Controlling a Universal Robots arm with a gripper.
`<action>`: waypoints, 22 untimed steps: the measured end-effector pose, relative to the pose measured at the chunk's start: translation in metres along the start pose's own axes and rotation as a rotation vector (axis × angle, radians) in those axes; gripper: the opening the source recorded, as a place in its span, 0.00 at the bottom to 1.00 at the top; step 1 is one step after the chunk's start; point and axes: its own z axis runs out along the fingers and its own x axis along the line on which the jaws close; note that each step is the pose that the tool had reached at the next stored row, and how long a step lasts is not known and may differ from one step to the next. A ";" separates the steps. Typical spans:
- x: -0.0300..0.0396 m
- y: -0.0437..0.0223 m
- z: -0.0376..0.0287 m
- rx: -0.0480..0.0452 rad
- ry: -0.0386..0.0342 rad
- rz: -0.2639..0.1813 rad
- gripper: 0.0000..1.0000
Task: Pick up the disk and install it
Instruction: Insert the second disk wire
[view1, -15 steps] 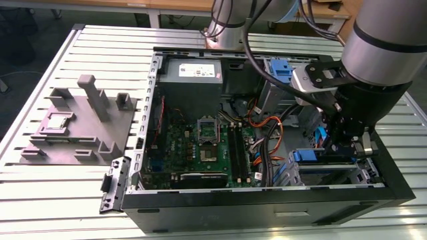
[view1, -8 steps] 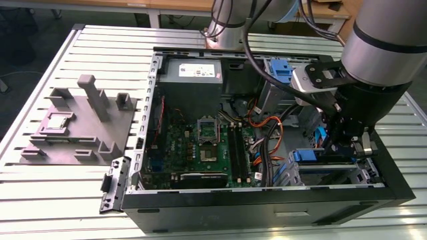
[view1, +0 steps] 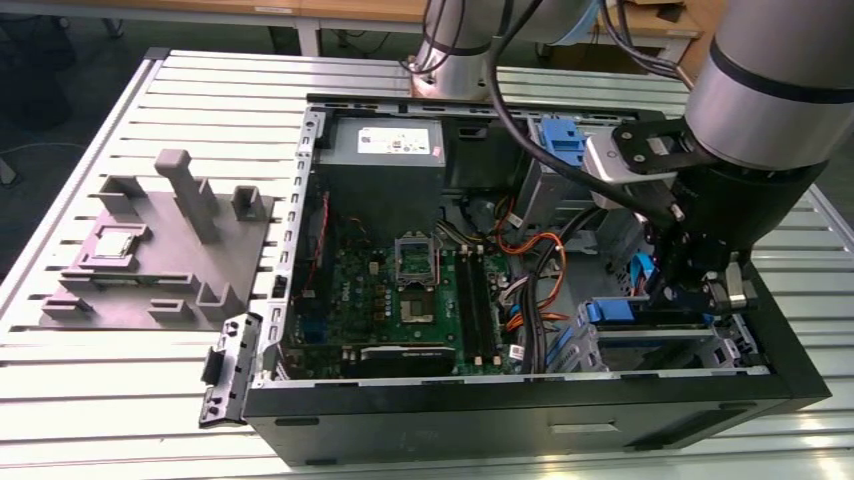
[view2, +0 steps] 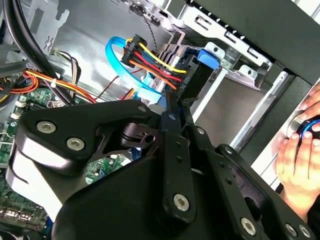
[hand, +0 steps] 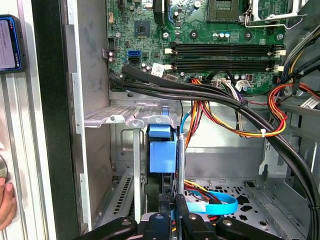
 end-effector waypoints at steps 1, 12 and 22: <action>0.0003 0.0001 0.0002 0.0000 -0.0007 0.000 0.16; 0.0027 0.0001 0.0021 0.0001 -0.0099 0.001 0.16; 0.0037 -0.0003 0.0000 0.0001 -0.0130 0.002 0.16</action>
